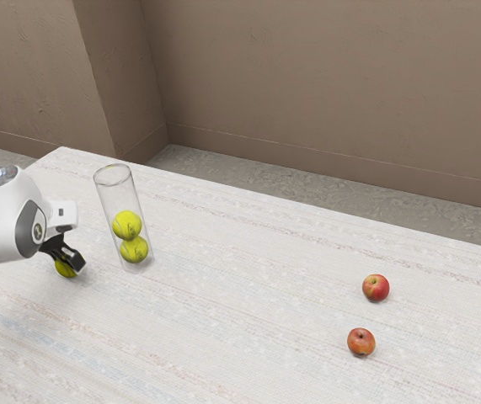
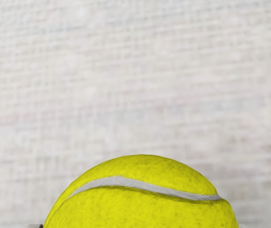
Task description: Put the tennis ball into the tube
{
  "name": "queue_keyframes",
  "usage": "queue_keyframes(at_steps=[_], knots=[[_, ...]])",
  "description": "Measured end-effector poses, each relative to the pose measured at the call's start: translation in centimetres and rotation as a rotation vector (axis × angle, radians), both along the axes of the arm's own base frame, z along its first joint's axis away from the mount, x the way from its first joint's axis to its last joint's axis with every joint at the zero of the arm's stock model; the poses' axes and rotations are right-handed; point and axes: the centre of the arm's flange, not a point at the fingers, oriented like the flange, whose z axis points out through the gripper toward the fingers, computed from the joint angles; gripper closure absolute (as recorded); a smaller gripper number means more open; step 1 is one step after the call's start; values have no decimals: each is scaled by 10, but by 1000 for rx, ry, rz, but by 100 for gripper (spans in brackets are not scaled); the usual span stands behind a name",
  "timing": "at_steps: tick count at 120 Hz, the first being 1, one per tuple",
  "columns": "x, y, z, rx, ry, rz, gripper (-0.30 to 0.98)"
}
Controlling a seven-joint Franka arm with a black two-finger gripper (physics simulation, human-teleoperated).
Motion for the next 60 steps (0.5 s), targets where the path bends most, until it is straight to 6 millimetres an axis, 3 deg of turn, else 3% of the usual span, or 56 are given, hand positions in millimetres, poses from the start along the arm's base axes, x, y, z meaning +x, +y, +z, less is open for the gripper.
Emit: queue_keyframes(at_steps=[40, 60], knots=[[1, 2, 1, 13, -4, -31, 36], [1, 1, 22, 18, -22, -45, 55]])
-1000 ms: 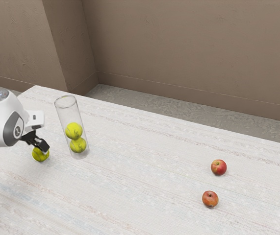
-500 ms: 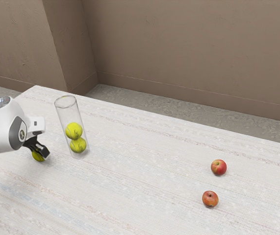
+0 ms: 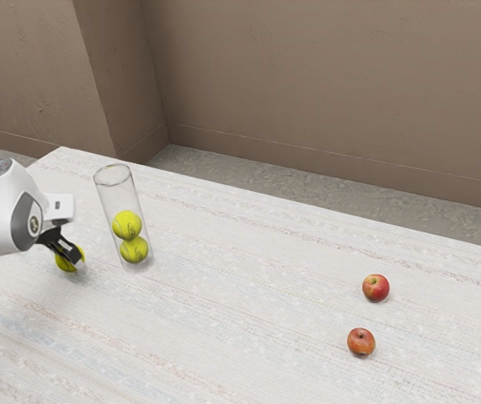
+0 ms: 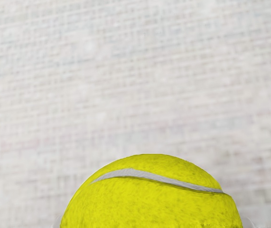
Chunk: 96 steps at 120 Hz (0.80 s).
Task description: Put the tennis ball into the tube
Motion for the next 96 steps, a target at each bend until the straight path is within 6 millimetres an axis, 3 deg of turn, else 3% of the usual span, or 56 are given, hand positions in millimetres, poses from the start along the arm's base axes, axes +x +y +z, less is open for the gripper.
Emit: queue_keyframes(at_steps=[5, 14, 35, 44, 52, 61, 72, 87, 96], knots=[[0, -1, 14, -1, -10, -4, 61], [-5, -6, 59, -4, -48, -12, 70], [-41, -28, 176, -25, -128, -23, 70], [-52, -36, 212, -38, -136, -23, 67], [-36, -57, 252, -27, -140, -59, 65], [-1, -84, 289, -13, -113, -105, 63], [39, -108, 303, -21, -33, -123, 61], [79, -109, 277, -52, 111, -59, 59], [91, -108, 269, -57, 171, -7, 58]])
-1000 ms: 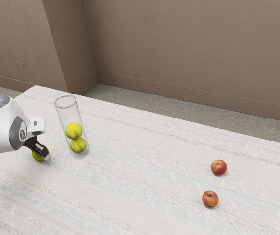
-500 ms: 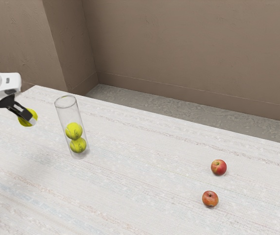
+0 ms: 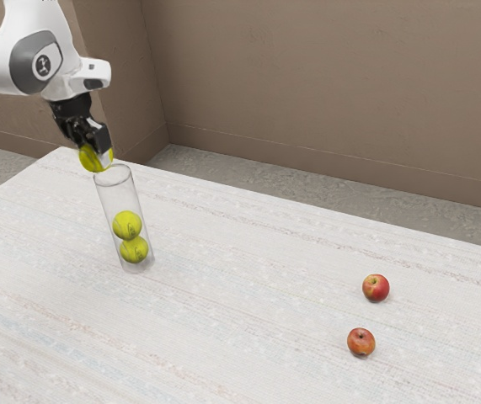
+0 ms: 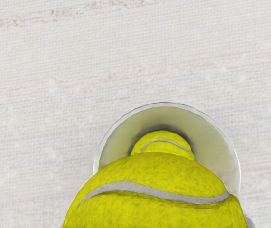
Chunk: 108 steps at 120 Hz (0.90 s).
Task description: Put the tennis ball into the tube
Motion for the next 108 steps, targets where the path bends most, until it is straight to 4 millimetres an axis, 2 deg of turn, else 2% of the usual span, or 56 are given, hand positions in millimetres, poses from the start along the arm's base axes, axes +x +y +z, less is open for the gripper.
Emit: queue_keyframes(at_steps=[20, 41, 68, 75, 82, 99, 108], knots=[[13, -10, -14, -7, 81, 87, 55], [24, -25, -16, -12, 107, 138, 24], [22, -21, -21, -22, 131, 214, 8], [19, -25, -15, -25, 129, 217, 6], [13, -44, 3, -30, 114, 197, 5], [4, -120, 55, -30, 73, 70, 2], [1, -148, 85, -36, 39, 17, 2]])
